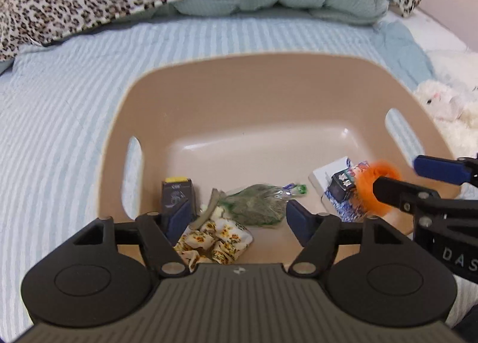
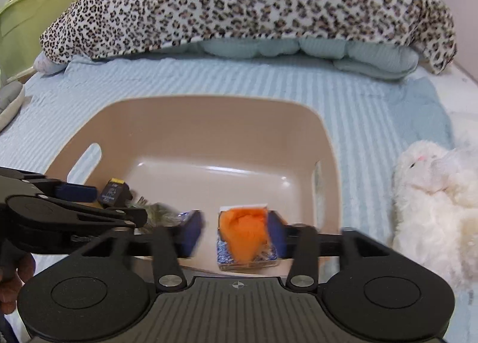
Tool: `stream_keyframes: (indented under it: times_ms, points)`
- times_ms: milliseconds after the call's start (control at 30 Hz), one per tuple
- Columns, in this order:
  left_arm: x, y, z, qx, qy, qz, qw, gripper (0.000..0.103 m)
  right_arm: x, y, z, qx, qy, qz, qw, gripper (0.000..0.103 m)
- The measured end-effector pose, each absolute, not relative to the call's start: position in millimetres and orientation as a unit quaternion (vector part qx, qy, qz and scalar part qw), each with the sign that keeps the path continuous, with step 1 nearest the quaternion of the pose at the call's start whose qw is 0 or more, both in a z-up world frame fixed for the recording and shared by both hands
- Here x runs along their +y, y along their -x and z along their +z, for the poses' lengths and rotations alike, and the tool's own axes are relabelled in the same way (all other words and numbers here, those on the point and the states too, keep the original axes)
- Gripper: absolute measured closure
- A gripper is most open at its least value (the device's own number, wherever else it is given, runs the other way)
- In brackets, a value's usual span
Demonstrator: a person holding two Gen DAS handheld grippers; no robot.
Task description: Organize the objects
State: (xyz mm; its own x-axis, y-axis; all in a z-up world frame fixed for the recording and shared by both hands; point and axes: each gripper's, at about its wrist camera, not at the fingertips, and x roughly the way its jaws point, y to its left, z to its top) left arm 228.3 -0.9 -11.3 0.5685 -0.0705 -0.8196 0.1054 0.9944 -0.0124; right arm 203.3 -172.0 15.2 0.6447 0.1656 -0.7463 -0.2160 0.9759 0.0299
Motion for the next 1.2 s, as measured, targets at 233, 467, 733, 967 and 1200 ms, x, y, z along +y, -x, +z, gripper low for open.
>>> stream_keyframes:
  times_ms: [233, 467, 733, 967, 1200]
  points:
    - [5.4, -208.3, 11.5, 0.446, -0.018, -0.041, 0.894, 0.029, -177.9, -186.9, 39.2, 0.392, 0.037, 0.094, 0.914, 0.025]
    - [12.2, -183.1, 31.7, 0.428, -0.012, -0.041, 0.903, 0.029, -179.6, -157.7, 52.5, 0.379, 0.031, 0.096, 0.92, 0.016]
    - [12.4, -144.5, 48.3, 0.404, -0.02, -0.044, 0.913, 0.029, -184.9, -124.5, 59.0, 0.372, 0.005, 0.096, 0.923, 0.011]
    - [16.5, -112.1, 59.3, 0.39, -0.017, -0.047, 0.919, 0.029, -185.9, -96.1, 64.3, 0.374, 0.011, 0.089, 0.923, 0.01]
    - [17.8, -78.9, 71.8, 0.374, -0.015, -0.05, 0.926, 0.029, -189.2, -68.9, 73.0, 0.375, 0.005, 0.092, 0.922, 0.009]
